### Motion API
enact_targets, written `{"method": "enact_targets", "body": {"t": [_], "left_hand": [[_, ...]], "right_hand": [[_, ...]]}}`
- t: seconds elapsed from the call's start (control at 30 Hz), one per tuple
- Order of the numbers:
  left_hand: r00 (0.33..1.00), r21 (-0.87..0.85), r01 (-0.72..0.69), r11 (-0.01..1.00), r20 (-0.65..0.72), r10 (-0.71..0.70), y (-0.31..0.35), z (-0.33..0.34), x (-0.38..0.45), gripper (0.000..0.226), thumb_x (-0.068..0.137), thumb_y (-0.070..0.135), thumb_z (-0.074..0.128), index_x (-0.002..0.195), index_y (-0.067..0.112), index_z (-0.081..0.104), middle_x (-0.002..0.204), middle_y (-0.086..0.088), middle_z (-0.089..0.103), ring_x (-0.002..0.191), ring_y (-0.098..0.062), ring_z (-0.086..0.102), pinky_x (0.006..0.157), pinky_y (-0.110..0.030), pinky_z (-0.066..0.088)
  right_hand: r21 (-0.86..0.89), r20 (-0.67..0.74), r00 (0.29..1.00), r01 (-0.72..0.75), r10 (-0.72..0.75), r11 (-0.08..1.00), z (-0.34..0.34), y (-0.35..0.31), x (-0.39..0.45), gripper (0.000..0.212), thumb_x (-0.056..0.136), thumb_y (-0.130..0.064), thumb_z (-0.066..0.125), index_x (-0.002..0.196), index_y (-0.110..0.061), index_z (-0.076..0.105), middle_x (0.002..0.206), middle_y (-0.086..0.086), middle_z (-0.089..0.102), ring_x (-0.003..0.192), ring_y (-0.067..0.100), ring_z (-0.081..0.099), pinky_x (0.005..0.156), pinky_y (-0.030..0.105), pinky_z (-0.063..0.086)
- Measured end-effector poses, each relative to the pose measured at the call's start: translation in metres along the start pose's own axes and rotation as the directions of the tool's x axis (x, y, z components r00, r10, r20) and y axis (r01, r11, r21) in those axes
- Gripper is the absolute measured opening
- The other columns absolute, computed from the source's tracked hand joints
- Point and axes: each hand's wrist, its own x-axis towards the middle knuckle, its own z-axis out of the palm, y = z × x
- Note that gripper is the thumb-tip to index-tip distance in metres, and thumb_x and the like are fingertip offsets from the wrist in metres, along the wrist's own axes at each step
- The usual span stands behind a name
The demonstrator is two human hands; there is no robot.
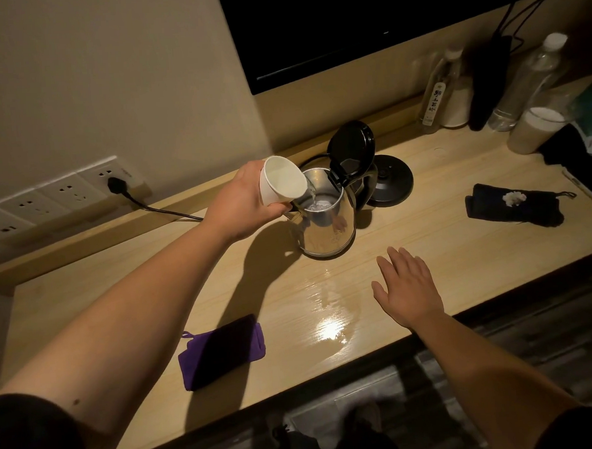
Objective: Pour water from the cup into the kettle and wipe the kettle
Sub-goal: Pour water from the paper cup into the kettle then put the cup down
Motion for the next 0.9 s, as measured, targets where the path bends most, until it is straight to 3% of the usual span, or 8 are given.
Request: {"method": "enact_targets", "body": {"t": [0.9], "left_hand": [[0.997, 0.062, -0.073, 0.995, 0.036, 0.071, 0.0027, -0.0034, 0.0032, 0.075, 0.073, 0.040, 0.079, 0.136, 0.023, 0.040, 0.130, -0.005, 0.050, 0.111, -0.020, 0.049, 0.082, -0.031, 0.043]], "right_hand": [[0.018, -0.014, 1.000, 0.001, -0.001, 1.000, 0.0018, 0.0004, -0.0001, 0.078, 0.089, -0.057, 0.007, 0.152, -0.019, 0.033, 0.162, 0.010, 0.023, 0.150, 0.029, 0.014, 0.121, 0.047, 0.008]]}}
